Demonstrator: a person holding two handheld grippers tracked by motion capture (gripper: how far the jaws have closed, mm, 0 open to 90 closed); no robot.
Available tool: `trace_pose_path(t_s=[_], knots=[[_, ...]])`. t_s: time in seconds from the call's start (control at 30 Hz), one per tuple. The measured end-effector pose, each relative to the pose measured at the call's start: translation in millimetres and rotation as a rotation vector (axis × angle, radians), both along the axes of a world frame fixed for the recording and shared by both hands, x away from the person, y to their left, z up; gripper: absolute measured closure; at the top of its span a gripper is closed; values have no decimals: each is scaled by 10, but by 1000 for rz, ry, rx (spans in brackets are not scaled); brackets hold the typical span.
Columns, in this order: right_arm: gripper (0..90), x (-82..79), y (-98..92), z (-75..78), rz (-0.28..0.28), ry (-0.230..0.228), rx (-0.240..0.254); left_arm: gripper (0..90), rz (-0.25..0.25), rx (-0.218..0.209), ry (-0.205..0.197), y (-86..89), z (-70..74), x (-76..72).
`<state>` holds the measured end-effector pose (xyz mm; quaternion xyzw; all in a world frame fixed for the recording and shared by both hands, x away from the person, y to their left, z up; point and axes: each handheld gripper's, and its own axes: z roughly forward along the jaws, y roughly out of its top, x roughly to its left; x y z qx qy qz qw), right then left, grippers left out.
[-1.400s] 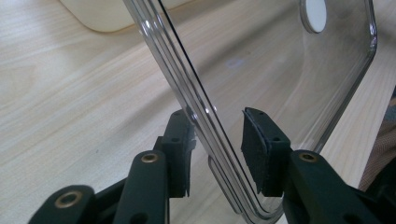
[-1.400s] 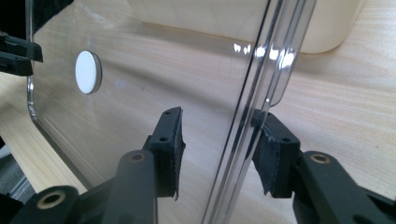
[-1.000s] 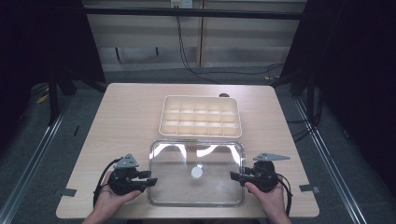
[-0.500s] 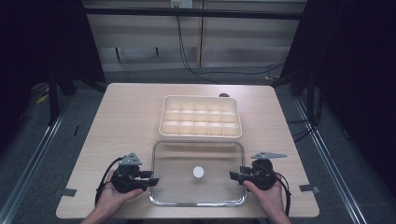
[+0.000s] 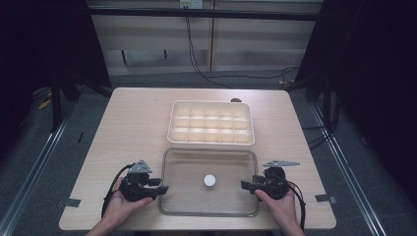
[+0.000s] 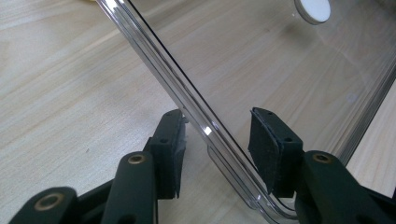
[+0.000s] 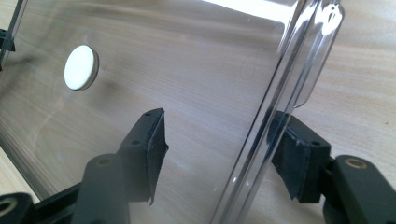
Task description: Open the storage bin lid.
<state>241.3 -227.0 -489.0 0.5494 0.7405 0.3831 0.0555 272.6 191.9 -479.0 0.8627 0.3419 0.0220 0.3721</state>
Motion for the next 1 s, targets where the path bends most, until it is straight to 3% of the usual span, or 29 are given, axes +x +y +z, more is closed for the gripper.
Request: trace_pose_path(t_s=[0.1,0.27,0.43,0.7,0.77,0.83,1.0], knots=[[380,13,-8,-15,5,-5,3,555,3,-11,13,-4,-17,22],[332,27,22,-47,0,-7,-33,538,-1,-8,28,-16,-41,51],[325,31,15,-64,-17,-9,-33,537,-3,-27,56,-22,-68,88],[316,38,-13,-67,-36,-12,-37,490,-12,-22,91,-23,-113,101],[311,42,-19,-65,-42,-16,-49,481,10,-3,56,-23,-97,93],[315,41,-35,-59,-41,-24,-47,482,3,-23,67,-17,-87,95],[314,26,-72,-8,-37,-76,-6,459,-6,-34,49,-21,-86,88]])
